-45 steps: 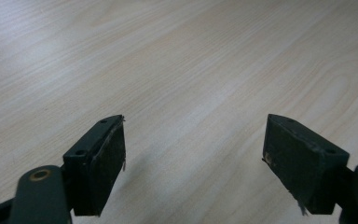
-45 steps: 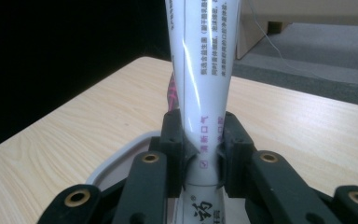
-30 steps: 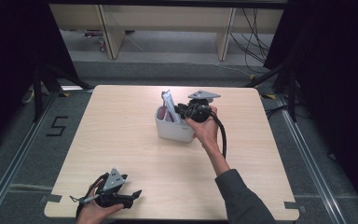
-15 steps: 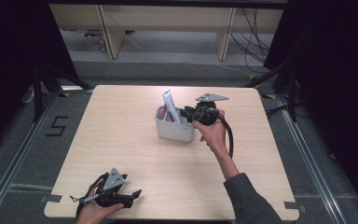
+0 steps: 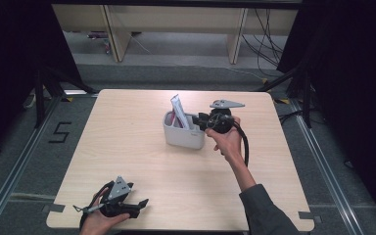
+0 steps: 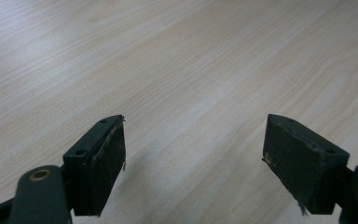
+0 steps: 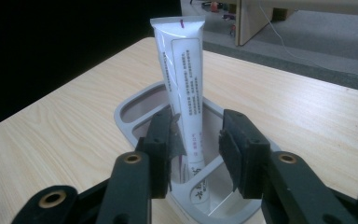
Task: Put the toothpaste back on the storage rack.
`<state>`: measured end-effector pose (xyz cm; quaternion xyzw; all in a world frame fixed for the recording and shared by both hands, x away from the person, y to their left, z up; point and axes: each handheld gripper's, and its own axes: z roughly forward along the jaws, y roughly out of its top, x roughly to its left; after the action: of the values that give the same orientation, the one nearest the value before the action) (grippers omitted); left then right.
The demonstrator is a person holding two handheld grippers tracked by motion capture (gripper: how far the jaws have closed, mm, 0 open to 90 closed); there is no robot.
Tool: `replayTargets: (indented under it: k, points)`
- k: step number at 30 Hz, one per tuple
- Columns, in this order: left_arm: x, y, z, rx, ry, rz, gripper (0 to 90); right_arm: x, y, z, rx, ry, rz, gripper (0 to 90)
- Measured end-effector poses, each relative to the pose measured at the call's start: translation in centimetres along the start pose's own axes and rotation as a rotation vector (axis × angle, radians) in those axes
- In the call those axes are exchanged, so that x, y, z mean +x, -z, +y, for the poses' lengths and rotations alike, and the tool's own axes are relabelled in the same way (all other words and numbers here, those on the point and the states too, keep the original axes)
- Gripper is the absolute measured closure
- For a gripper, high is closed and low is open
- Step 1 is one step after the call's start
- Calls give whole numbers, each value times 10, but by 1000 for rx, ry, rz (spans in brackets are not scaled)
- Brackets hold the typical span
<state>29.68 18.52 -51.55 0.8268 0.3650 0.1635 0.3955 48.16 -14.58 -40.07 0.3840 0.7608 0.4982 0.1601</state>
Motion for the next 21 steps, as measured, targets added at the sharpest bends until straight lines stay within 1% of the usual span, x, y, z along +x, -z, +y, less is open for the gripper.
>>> replayTargets:
  k: [1, 2, 3, 4, 5, 6, 7, 8, 9, 10, 11, 12, 13, 14, 16, 19, 20, 21]
  points:
    - [0, 0, 0, 0, 0, 0, 208, 0, 0, 0, 0, 0, 0, 642]
    - [0, 0, 0, -2, 4, -2, 208, 1, 0, 0, 3, -22, 14, 637]
    - [-1, -1, 0, -13, 13, -11, 208, 1, 1, -1, -5, -23, 11, 623]
    - [0, 0, 0, 5, -2, 2, 208, 0, 2, -2, 8, -29, 8, 588]
    - [0, 0, 0, 0, -1, 0, 208, 0, 3, -2, 4, -34, 5, 566]
    - [0, 0, 0, 1, -1, 1, 208, -1, 4, -2, 10, -29, 1, 542]
    - [0, 0, 0, 1, -1, 1, 208, -2, 5, -2, 10, -14, -15, 525]
    - [-1, -1, 0, -6, 10, -7, 208, -2, 6, -2, 12, -36, -10, 518]
    - [-1, -1, 0, -6, 10, -7, 208, -2, 6, -2, 12, -36, -10, 518]
    - [-1, -1, 0, -13, 12, -10, 208, -6, 8, -2, 1, -19, -13, 502]
    - [-1, -1, 0, -13, 12, -10, 208, -6, 8, -2, 1, -19, -13, 502]
    - [0, 0, 0, -1, 3, -6, 208, -5, 11, -3, 4, -57, -19, 478]
    - [0, 0, 0, -1, 3, -6, 208, -5, 11, -3, 4, -57, -19, 478]
    - [0, 0, 0, 9, 0, -8, 208, -7, 13, -6, 1, -44, -26, 456]
    - [0, 0, 0, 0, 4, -5, 208, -7, 14, -8, -3, -51, -25, 448]
    - [0, -1, -1, 2, 4, -8, 208, -9, 16, -10, -6, -55, -30, 433]
    - [0, 0, 0, 8, 1, -8, 208, -11, 18, -12, -2, -47, -33, 414]
    - [0, -1, 0, 1, 7, -9, 208, -11, 19, -13, 4, -50, -34, 408]
